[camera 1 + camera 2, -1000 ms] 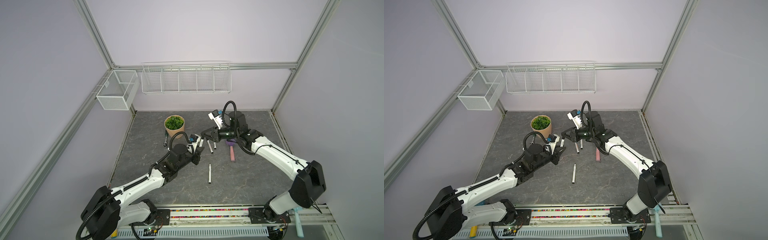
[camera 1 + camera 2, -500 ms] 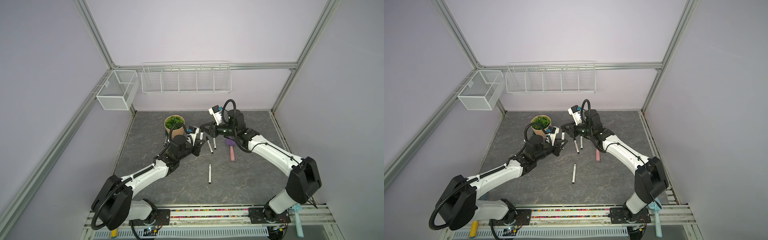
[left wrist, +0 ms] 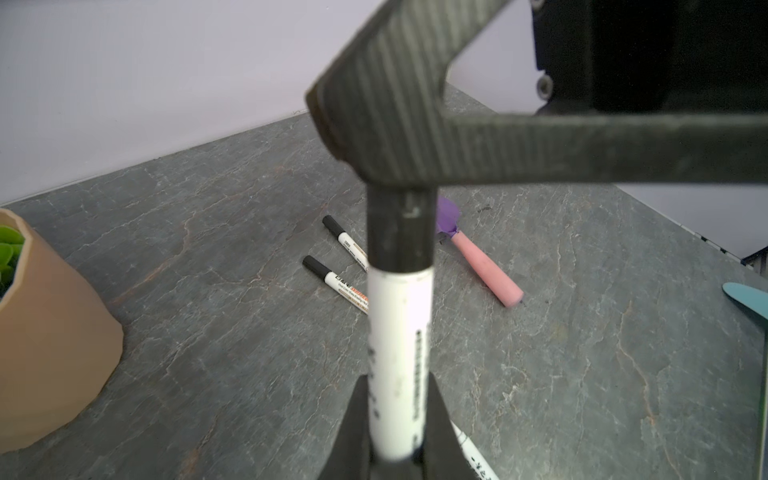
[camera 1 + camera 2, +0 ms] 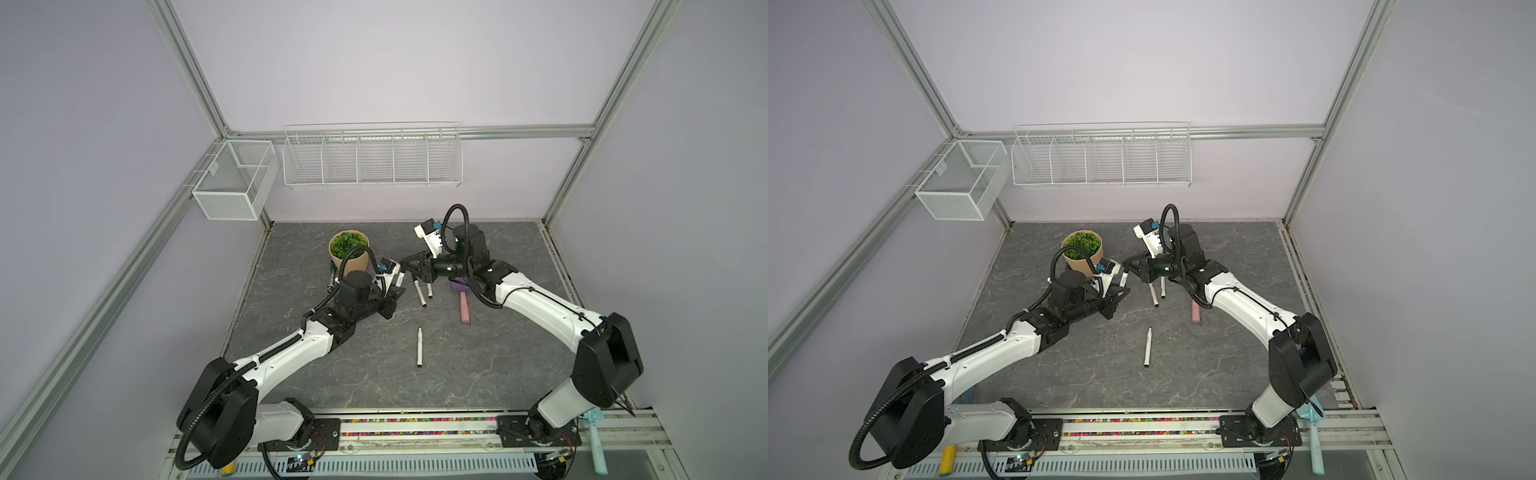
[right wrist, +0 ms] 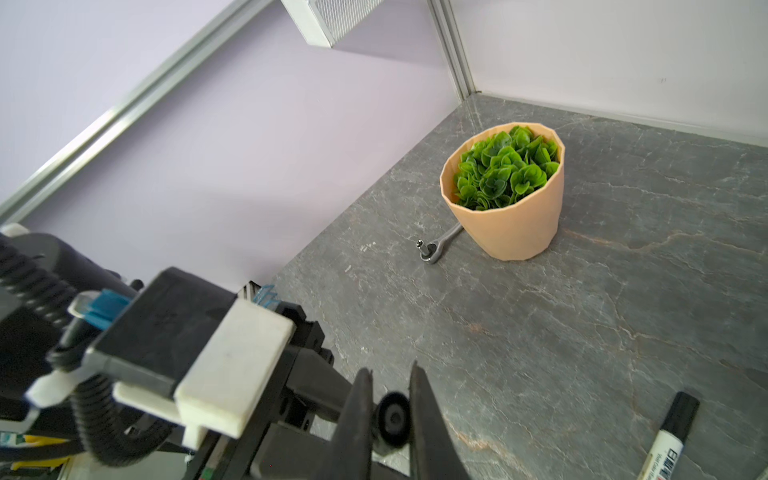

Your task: Insert the pens into the pen caps

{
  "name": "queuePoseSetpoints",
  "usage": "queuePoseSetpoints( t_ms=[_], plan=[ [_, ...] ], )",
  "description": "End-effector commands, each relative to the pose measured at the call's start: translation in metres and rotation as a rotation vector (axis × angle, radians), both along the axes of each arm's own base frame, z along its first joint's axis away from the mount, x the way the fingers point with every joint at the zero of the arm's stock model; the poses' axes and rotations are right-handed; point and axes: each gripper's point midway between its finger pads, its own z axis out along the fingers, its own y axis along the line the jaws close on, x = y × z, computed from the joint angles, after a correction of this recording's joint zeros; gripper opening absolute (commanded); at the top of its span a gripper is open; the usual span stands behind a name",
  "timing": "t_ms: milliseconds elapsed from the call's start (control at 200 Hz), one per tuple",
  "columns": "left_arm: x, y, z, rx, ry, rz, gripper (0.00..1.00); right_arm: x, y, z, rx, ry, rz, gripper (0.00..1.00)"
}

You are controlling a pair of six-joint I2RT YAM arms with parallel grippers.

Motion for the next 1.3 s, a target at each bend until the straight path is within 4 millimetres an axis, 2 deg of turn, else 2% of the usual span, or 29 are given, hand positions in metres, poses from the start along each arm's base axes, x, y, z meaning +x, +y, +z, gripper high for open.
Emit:
queuePoseSetpoints(
  t_ms=[0, 95, 355, 520, 690, 850, 1060, 1155, 1295],
  plan=[
    [0.006, 0.050, 0.270, -0.584, -0.695, 0.190, 0.00, -0.129, -0.053, -0.175, -0.524, 0.605, 0.164, 0.07],
    [0.009, 0.047, 0.263, -0.600, -0.670, 0.186, 0.00, -0.123, -0.055, -0.177, -0.488, 0.608, 0.133, 0.07],
    [0.025, 0.032, 0.221, -0.531, -0.582, 0.171, 0.00, -0.096, -0.055, -0.153, -0.312, 0.579, 0.084, 0.07],
    [0.036, 0.026, 0.204, -0.532, -0.540, 0.181, 0.00, -0.100, -0.047, -0.153, -0.305, 0.582, 0.150, 0.07],
    [0.052, 0.029, 0.212, -0.599, -0.545, 0.218, 0.00, -0.118, -0.035, -0.161, -0.344, 0.565, 0.220, 0.07],
    [0.072, 0.056, 0.240, -0.765, -0.570, 0.255, 0.00, -0.134, -0.030, -0.173, -0.380, 0.582, 0.248, 0.07],
    [0.083, 0.081, 0.268, -0.808, -0.635, 0.293, 0.00, -0.143, -0.038, -0.190, -0.428, 0.605, 0.242, 0.07],
    [0.082, 0.090, 0.268, -0.801, -0.632, 0.326, 0.00, -0.134, -0.045, -0.192, -0.420, 0.596, 0.195, 0.07],
    [0.079, 0.083, 0.241, -0.744, -0.532, 0.307, 0.00, -0.099, -0.056, -0.179, -0.304, 0.622, 0.061, 0.07]
  ],
)
